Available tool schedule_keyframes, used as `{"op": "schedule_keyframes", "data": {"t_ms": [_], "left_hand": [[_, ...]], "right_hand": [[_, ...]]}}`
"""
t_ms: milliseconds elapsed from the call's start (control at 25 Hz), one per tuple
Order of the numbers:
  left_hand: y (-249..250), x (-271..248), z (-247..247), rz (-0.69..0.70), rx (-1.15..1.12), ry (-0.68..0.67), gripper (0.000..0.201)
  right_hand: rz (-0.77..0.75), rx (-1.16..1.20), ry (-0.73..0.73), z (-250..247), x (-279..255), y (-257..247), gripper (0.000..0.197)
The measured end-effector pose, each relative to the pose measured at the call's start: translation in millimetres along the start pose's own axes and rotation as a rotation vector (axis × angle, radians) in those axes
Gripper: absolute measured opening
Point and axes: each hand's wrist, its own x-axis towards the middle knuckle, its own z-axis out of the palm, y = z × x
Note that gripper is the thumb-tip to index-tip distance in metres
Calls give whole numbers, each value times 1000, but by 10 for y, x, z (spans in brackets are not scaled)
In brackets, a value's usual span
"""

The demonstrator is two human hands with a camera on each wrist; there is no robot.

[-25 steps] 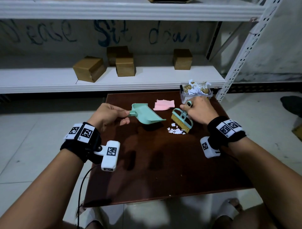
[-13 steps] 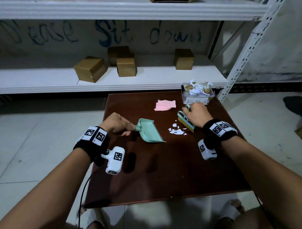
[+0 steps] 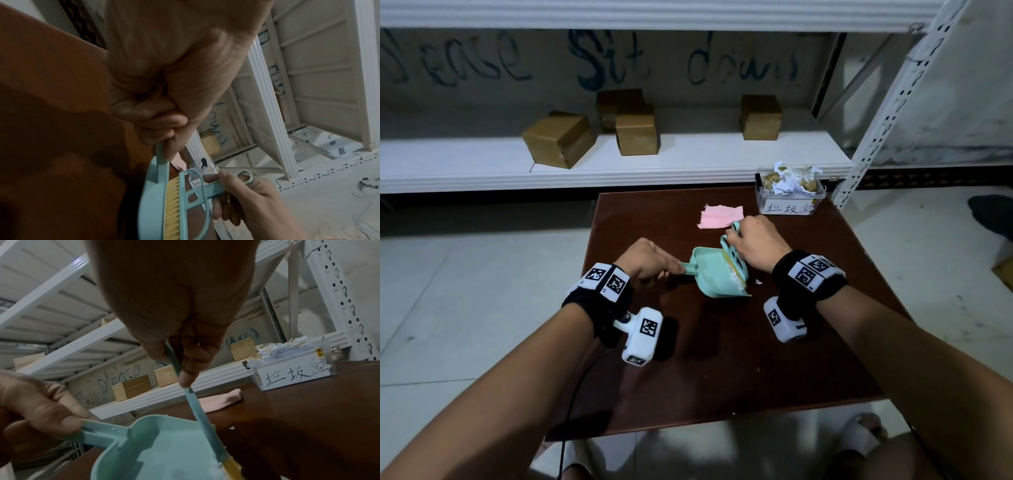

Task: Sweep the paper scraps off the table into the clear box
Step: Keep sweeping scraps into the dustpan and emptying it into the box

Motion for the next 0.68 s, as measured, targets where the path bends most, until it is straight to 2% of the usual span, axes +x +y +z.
{"op": "schedule_keyframes", "data": {"t_ms": [200, 480, 680], "left_hand": [[-29, 9, -25, 5, -16, -26, 14], [-119, 7, -178, -78, -248, -73, 11], [-211, -1, -366, -121, -261, -68, 15]], "right_hand": [[36, 90, 55, -99, -42, 53, 49], [121, 190, 189, -406, -49, 356, 49], [155, 66, 276, -507, -85, 553, 51]]}}
